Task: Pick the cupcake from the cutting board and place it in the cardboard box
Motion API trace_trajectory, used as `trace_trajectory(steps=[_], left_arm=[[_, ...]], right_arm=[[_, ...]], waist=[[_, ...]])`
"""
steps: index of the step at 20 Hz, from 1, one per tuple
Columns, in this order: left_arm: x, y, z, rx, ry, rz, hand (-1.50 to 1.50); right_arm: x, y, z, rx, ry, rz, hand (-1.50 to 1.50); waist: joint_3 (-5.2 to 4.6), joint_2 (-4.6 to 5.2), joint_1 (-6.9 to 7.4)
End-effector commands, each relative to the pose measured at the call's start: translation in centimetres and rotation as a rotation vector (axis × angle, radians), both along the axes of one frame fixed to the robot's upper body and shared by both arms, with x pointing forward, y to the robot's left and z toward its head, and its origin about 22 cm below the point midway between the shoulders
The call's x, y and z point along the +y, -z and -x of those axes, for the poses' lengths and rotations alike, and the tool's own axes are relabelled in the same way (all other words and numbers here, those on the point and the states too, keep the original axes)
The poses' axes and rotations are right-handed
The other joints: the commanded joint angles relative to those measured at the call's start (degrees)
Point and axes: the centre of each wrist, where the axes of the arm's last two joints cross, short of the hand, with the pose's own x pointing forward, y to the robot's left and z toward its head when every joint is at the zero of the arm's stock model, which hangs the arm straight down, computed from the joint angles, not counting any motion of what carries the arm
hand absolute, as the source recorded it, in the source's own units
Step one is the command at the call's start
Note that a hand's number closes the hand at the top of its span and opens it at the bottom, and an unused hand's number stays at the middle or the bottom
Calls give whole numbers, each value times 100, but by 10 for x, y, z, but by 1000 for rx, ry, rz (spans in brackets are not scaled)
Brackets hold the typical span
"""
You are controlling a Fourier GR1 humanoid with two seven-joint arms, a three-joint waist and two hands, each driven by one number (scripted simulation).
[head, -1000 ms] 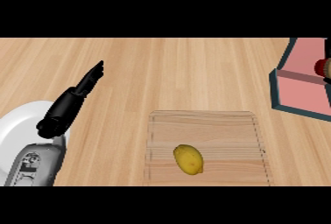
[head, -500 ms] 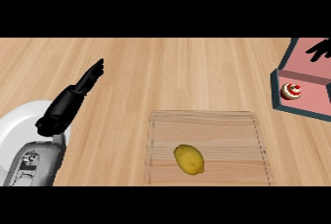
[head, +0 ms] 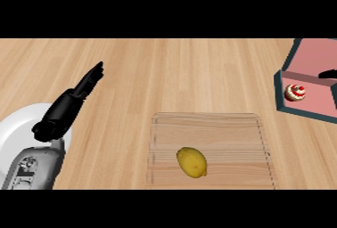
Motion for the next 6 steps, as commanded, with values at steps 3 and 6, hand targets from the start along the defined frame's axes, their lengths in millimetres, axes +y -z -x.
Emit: trace_trajectory(steps=[3,6], left_arm=[[13,-1,-1,-9,-3,-1,0],[-3,-4,-5,0,19,7,0]], right_arm=[[-35,-12,16,91,-10,-374,-150],[-48,-25,24,70,57,-433,-150]], waist=[[-1,74,48],[9,104,63]])
